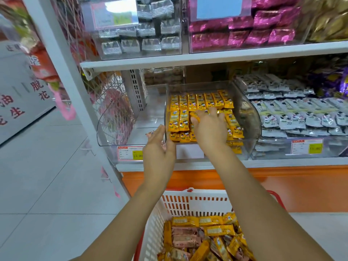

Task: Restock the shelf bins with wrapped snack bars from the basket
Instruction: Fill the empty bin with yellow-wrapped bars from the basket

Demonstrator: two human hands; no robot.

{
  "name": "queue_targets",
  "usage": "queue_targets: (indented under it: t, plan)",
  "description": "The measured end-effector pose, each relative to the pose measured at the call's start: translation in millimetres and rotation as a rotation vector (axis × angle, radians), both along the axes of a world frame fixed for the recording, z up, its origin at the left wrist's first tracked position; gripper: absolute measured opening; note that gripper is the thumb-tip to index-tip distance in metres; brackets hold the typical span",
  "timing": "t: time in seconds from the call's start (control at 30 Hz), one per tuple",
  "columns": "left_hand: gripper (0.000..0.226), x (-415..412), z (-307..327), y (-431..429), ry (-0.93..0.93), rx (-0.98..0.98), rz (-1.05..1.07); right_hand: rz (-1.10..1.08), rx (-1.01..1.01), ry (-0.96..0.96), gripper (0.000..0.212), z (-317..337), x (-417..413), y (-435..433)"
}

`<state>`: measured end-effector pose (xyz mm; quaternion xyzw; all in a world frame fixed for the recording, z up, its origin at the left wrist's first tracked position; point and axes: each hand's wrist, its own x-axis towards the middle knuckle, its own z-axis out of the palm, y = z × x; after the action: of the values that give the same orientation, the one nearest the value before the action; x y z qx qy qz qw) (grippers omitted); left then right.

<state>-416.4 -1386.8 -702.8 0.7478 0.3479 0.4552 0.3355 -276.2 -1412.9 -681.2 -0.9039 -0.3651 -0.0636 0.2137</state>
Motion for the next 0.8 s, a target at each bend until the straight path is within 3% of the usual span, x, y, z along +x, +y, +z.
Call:
queue_targets:
  t: [0.07,0.13,0.27,0.33,0.47,0.53,0.67,0.8]
  plan:
    - [0.03,-1,-3,1,0.013,0.01,-0.049,0.035,-0.033,0.069,0.052,-6,-7,6]
    - [0.039,-1,-5,3,0.058,0.02,-0.063,0.083,-0.038,0.139,0.057,-8,-13,5]
    - [0.042,-1,-10,8,0.114,0.01,-0.075,0.181,-0.058,0.195,0.052,-3,-17,-2]
    - [0.045,-4,-10,6,0.128,0.033,-0.109,0.187,0.086,0.22,0.051,-8,-15,-5]
    - [0.038,-19,-13,2,0.123,0.067,-0.191,0.246,0.544,-0.036,0.024,-25,-19,-32]
    - [0.034,-28,-17,0,0.16,0.097,-0.178,0.268,0.607,-0.1,0.035,-37,-28,-51]
    - [0.024,-51,-36,-3,0.346,0.127,-0.182,0.365,0.36,-0.024,0.052,-85,-44,-75]
    - [0.027,-79,-67,0,0.836,0.05,-0.265,0.461,-0.097,0.182,0.042,-153,-52,-84]
